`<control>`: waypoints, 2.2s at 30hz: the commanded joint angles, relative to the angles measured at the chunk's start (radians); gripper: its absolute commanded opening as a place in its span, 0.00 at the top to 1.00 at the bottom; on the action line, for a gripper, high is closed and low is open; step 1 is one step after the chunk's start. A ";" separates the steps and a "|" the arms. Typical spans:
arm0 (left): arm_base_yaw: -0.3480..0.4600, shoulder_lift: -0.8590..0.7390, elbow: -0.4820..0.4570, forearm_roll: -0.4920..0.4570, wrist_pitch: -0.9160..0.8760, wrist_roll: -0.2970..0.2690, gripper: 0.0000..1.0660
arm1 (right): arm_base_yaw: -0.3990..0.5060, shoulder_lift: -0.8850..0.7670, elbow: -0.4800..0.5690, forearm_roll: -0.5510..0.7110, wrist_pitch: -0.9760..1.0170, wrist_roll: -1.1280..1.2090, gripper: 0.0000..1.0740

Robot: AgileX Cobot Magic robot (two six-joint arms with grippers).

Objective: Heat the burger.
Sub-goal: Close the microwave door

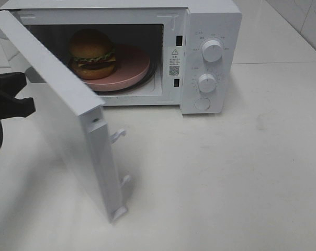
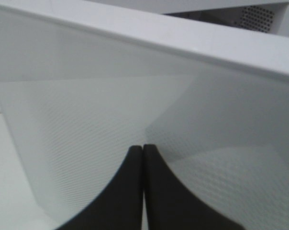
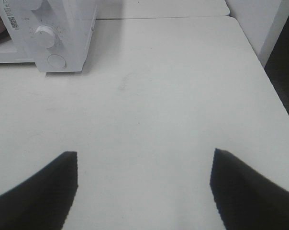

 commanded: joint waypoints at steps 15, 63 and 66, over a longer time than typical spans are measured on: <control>-0.352 0.248 -0.267 -0.417 -0.052 0.243 1.00 | -0.007 -0.031 0.002 0.002 -0.002 -0.007 0.30; -0.449 0.541 -0.849 -0.702 0.420 0.402 1.00 | -0.007 -0.031 0.002 0.002 -0.002 -0.007 0.30; -0.449 0.511 -0.849 -0.702 0.571 0.400 0.90 | -0.007 -0.031 0.002 0.002 -0.002 -0.007 0.30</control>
